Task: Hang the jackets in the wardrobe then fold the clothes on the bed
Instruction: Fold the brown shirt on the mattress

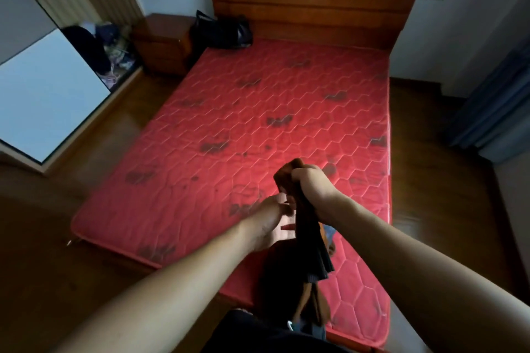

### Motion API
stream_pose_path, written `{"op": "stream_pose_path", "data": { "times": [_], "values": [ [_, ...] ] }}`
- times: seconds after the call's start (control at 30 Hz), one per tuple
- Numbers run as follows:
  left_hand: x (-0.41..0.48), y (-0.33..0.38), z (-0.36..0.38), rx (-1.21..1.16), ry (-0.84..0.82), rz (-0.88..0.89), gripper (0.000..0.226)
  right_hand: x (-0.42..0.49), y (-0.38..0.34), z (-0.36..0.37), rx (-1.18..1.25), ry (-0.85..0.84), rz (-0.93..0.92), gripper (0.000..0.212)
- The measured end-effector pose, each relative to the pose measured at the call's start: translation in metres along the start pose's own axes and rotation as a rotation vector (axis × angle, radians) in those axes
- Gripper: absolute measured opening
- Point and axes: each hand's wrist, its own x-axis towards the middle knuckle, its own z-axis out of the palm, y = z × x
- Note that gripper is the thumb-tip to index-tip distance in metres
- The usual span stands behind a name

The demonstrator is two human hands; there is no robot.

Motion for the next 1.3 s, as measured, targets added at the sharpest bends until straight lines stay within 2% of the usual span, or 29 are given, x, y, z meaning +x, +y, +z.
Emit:
{"op": "stream_pose_path", "data": {
  "times": [0.1, 0.13, 0.2, 0.23, 0.3, 0.37, 0.43, 0.47, 0.53, 0.57, 0.63, 0.67, 0.73, 0.77, 0.8, 0.87, 0.9, 1.03, 1.1, 1.17, 1.23, 1.3],
  "values": [
    [0.01, 0.012, -0.016, -0.11, 0.098, -0.073, 0.031, -0.005, -0.017, 0.003, -0.209, -0.05, -0.14, 0.017],
    [0.014, 0.018, -0.022, -0.147, 0.109, -0.11, 0.045, -0.007, -0.024, 0.005, -0.327, -0.058, -0.195, 0.017],
    [0.023, 0.037, -0.035, -0.213, 0.048, -0.135, 0.07, -0.009, -0.034, 0.01, -0.533, -0.114, -0.283, 0.01],
    [0.026, 0.05, -0.041, -0.209, -0.025, -0.123, 0.07, -0.01, -0.034, 0.013, -0.632, -0.158, -0.317, 0.009],
    [0.032, 0.073, -0.049, -0.062, -0.098, -0.076, 0.046, -0.011, -0.031, 0.02, -0.779, -0.255, -0.351, 0.015],
    [0.034, 0.089, -0.051, 0.127, -0.025, -0.042, 0.022, -0.007, -0.02, 0.021, -0.775, -0.348, -0.284, 0.019],
    [0.035, 0.096, -0.057, 0.177, 0.04, -0.011, 0.023, 0.001, -0.003, 0.006, -0.709, -0.383, -0.112, 0.013],
    [0.031, 0.1, -0.06, 0.192, 0.026, 0.008, 0.027, 0.005, 0.005, -0.003, -0.647, -0.355, 0.007, 0.01],
    [0.018, 0.111, -0.065, 0.256, -0.029, 0.058, 0.032, 0.016, 0.022, -0.02, -0.645, -0.23, 0.144, 0.035],
    [0.01, 0.119, -0.068, 0.288, -0.059, 0.084, 0.035, 0.021, 0.03, -0.023, -0.762, -0.15, 0.1, 0.046],
    [-0.009, 0.141, -0.072, 0.322, -0.126, 0.139, 0.042, 0.037, 0.047, -0.022, -1.067, 0.077, -0.069, 0.046],
    [-0.017, 0.153, -0.075, 0.317, -0.169, 0.172, 0.042, 0.045, 0.055, -0.018, -1.2, 0.129, -0.192, 0.049],
    [-0.035, 0.175, -0.083, 0.272, -0.283, 0.238, 0.038, 0.059, 0.062, -0.006, -1.148, 0.208, -0.172, 0.076],
    [-0.043, 0.186, -0.088, 0.253, -0.334, 0.274, 0.037, 0.065, 0.063, 0.001, -1.096, 0.227, -0.158, 0.077],
    [-0.049, 0.195, -0.095, 0.256, -0.358, 0.312, 0.036, 0.073, 0.062, 0.008, -1.073, 0.236, -0.19, 0.064],
    [-0.057, 0.21, -0.114, 0.328, -0.289, 0.389, 0.035, 0.088, 0.055, 0.022, -1.051, 0.251, -0.292, 0.027],
    [-0.059, 0.215, -0.126, 0.408, -0.187, 0.435, 0.033, 0.093, 0.047, 0.029, -0.985, 0.267, -0.33, 0.017],
    [-0.053, 0.214, -0.176, 0.793, 0.386, 0.555, 0.025, 0.1, 0.011, 0.049, -0.88, 0.282, -0.424, 0.015],
    [-0.046, 0.201, -0.191, 0.893, 0.55, 0.525, 0.03, 0.099, -0.006, 0.058, -0.886, 0.276, -0.465, 0.009],
    [-0.041, 0.188, -0.193, 1.113, 0.545, 0.457, 0.064, 0.096, -0.026, 0.067, -0.868, 0.283, -0.518, 0.007],
    [-0.033, 0.179, -0.178, 1.313, 0.342, 0.464, 0.096, 0.09, -0.045, 0.077, -0.894, 0.262, -0.573, 0.012],
    [-0.024, 0.171, -0.152, 1.412, 0.193, 0.52, 0.1, 0.081, -0.06, 0.084, -0.979, 0.199, -0.628, 0.019]
  ]
}}
